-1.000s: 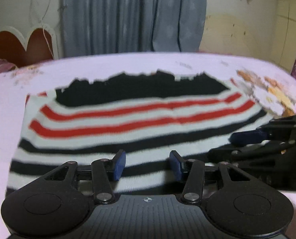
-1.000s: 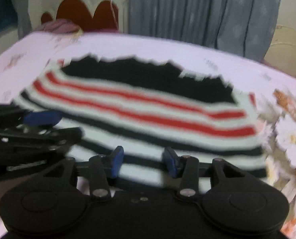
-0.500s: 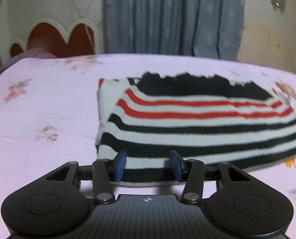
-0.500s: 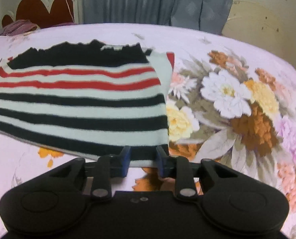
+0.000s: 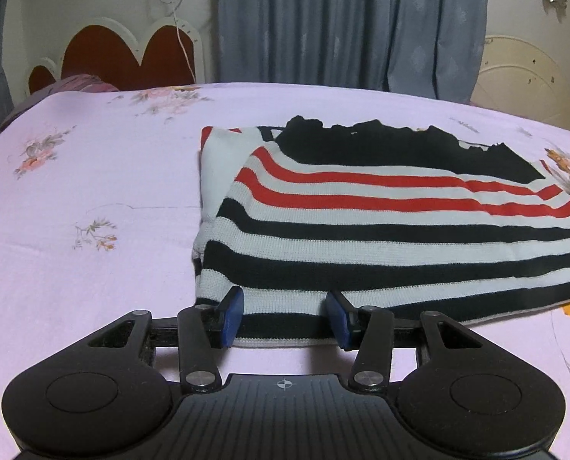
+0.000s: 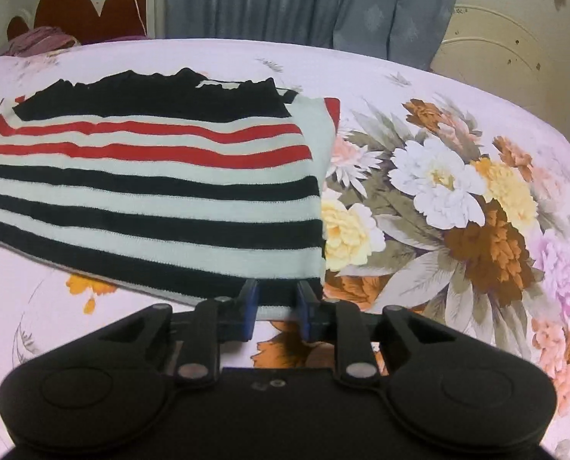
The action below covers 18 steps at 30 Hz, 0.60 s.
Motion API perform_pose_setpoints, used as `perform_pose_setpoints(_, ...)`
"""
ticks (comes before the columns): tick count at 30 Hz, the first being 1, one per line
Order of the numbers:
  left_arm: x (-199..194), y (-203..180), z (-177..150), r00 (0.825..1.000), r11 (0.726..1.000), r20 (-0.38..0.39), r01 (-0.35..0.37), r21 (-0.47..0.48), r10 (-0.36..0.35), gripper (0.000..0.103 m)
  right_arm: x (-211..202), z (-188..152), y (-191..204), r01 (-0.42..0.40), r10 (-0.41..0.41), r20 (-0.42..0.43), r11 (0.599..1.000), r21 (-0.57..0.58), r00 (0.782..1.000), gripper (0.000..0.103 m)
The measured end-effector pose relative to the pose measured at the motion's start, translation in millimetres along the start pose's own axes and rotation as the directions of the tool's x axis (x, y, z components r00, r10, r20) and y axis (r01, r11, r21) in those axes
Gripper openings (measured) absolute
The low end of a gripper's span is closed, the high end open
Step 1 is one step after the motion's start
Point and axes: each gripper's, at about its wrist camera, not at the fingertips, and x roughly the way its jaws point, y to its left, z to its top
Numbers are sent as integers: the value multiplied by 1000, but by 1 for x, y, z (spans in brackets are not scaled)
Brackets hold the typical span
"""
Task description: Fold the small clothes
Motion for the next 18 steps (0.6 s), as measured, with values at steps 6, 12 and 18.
perform_pose_setpoints(6, 0, -3, 1, 1000, 1000, -18, -22, 12, 22, 48, -3, -9, 0, -2, 3, 24, 1000, -9, 1000, 20)
perform_pose_setpoints(12, 3, -1, 2, 999, 1000, -33, -12, 5, 13, 48, -1, -8, 0, 2, -1, 22, 1000, -20, 1000, 22)
perform_pose_setpoints(18, -16, 6, 5, 1000, 999, -22, -21, -35, 20, 48, -10, -4, -5, -17, 17, 35, 1000, -12, 999, 27)
